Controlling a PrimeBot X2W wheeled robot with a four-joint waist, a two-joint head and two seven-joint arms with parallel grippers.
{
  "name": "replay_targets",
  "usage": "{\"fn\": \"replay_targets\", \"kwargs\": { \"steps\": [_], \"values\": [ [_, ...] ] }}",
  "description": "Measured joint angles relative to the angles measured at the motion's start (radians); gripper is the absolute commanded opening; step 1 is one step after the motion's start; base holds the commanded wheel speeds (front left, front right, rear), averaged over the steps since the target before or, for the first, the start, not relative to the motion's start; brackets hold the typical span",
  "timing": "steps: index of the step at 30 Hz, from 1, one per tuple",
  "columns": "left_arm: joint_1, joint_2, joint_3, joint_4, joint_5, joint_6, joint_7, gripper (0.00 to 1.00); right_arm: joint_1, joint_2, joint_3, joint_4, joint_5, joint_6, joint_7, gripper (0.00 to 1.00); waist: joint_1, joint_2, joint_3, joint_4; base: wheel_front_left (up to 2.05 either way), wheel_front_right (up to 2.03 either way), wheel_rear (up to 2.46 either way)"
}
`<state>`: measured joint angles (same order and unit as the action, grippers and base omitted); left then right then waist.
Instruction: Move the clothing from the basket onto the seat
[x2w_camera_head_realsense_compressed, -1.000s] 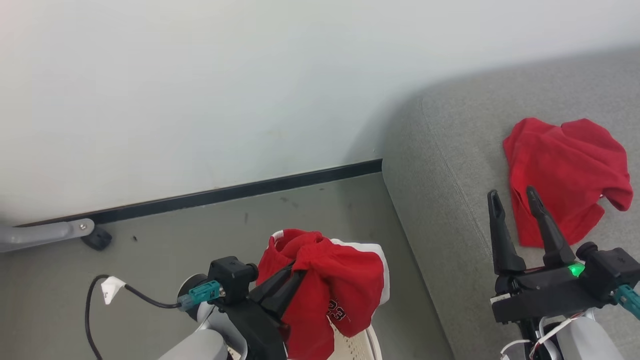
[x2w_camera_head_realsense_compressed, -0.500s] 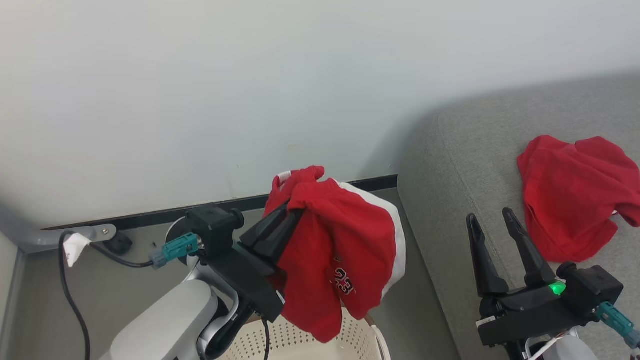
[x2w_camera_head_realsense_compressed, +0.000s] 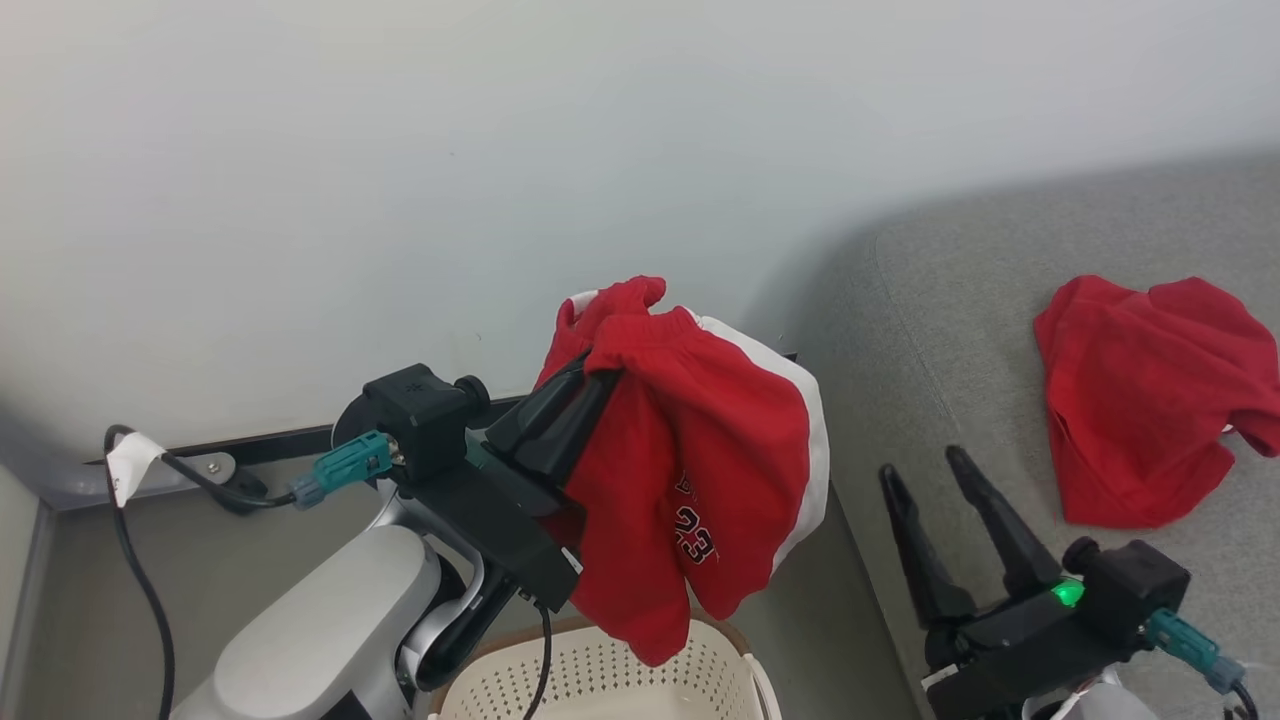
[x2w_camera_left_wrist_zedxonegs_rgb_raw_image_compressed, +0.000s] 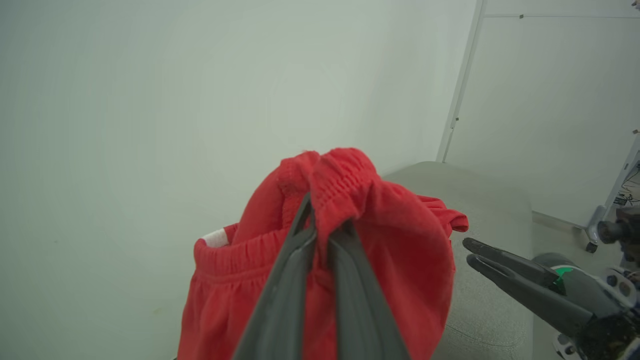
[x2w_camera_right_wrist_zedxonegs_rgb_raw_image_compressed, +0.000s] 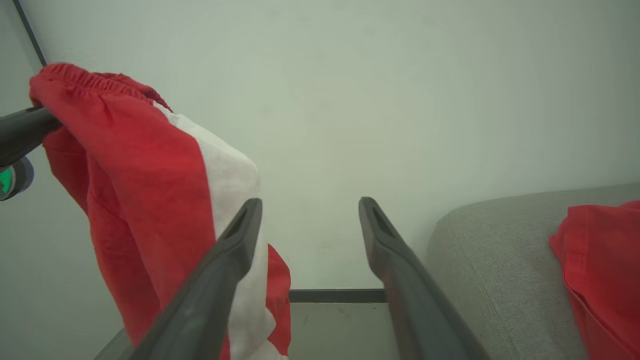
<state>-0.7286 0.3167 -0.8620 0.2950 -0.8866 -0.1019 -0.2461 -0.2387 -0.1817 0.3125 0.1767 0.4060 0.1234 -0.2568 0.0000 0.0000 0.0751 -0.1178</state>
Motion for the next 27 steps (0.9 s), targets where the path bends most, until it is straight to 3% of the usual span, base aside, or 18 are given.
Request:
{"fn": "replay_targets", "kwargs": {
  "steps": [6, 17, 27],
  "values": [
    [-0.001, 0.000, -0.003, -0.036, 0.000, 0.005, 0.012, 0.00, -0.063, -0.082, 0.155, 0.039, 0.109, 0.000, 0.031, 1.00, 0.0000, 0.0000, 0.005, 0.002, 0.00, 0.00, 0.00],
    [-0.008, -0.013, -0.017, -0.079, 0.000, 0.009, 0.034, 0.00, -0.202, -0.164, 0.377, 0.149, 0.280, 0.000, 0.112, 1.00, 0.0000, 0.0000, 0.011, 0.028, 0.00, 0.00, 0.00],
    [-0.024, -0.019, -0.020, -0.089, -0.001, 0.009, 0.051, 0.00, -0.365, -0.184, 0.647, 0.187, 0.384, 0.000, 0.165, 1.00, 0.0000, 0.0000, 0.017, 0.075, 0.00, 0.00, 0.00]
  ]
}}
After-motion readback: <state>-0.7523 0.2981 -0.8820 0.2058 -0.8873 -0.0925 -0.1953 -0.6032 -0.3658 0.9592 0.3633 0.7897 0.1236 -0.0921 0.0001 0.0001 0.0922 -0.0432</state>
